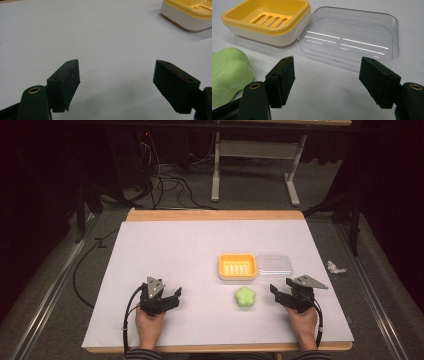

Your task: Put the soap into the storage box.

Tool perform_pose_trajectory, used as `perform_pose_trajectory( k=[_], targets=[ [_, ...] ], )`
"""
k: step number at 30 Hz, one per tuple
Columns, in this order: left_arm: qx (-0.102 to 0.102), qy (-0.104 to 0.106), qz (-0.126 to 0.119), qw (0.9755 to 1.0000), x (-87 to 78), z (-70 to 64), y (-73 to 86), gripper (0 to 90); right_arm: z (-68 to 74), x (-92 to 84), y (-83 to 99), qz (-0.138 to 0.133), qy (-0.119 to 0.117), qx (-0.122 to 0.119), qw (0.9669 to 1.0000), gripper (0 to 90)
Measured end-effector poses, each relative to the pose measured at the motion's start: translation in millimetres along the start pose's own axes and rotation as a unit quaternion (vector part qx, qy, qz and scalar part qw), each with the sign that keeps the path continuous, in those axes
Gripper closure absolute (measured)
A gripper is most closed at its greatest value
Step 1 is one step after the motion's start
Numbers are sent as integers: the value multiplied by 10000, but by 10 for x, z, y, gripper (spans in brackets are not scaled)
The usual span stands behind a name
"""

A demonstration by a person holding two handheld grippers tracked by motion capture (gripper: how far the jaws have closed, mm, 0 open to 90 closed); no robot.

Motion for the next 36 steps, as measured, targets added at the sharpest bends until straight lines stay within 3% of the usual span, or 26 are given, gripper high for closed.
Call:
perform_pose_trajectory(
  k=[12, 17, 21, 23, 27, 36],
  targets=[
    [0, 15, 12, 10000, 0, -2, 1, 218, 49, -22, -13, -50, -110, -10, 9999, 254],
    [8, 28, 18, 10000, -1, -6, 3, 218, 97, -53, 8, 66, -287, 99, 9995, 234],
    [15, 28, 26, 10000, 0, -7, 6, 218, 140, -72, 28, 67, -304, 3, 9995, 223],
    [18, 28, 31, 10000, 0, -6, 7, 218, 166, -70, 45, 196, -236, -42, 9995, 215],
    [19, 29, 24, 10000, -1, -7, 6, 218, 237, -66, 72, 387, -457, -103, 9982, 181],
    [15, 32, 27, 10000, -1, -7, 6, 218, 368, -147, 63, 324, -562, -184, 9977, 151]
  ],
)
Point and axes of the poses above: each handheld gripper's, and its own axes: x roughly forward along the jaws, y roughly out of its underside, z roughly to its left, the point moved 7 cm from there along x, roughly forward along the jaws, and after that the axes turned 6 degrees about z, right-handed, at the moved point
